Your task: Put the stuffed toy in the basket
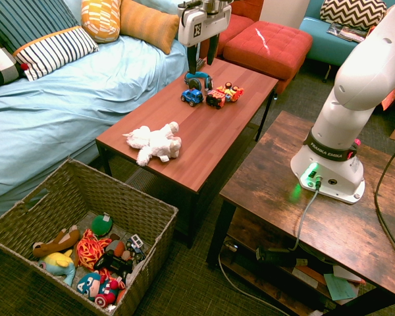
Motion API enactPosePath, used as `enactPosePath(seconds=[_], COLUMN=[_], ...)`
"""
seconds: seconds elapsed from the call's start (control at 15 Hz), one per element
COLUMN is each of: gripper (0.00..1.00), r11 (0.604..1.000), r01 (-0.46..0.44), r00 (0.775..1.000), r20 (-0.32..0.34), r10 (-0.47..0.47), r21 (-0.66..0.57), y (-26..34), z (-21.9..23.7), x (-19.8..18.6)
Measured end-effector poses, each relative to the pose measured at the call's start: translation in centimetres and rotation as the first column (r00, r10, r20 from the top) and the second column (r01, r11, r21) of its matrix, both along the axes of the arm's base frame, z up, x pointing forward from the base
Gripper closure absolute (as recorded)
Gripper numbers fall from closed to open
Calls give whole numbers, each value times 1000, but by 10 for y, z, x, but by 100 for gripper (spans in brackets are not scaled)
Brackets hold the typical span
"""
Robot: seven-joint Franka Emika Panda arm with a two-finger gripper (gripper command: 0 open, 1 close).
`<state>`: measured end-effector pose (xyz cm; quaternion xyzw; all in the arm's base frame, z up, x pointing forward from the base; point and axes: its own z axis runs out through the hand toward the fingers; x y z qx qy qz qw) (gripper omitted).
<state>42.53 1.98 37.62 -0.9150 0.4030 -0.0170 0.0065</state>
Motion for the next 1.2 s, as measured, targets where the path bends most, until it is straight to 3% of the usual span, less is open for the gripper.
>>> enactPosePath(seconds=[0.53,0.8,1.2], gripper=[0,0,0], r11=[997,988,984], r01=[-72,-140,-167], r00=[997,990,986], r20=[40,34,1], r10=[70,138,167], r21=[38,63,58], y=[28,63,103], z=[-32,-86,-169], x=[43,61,77])
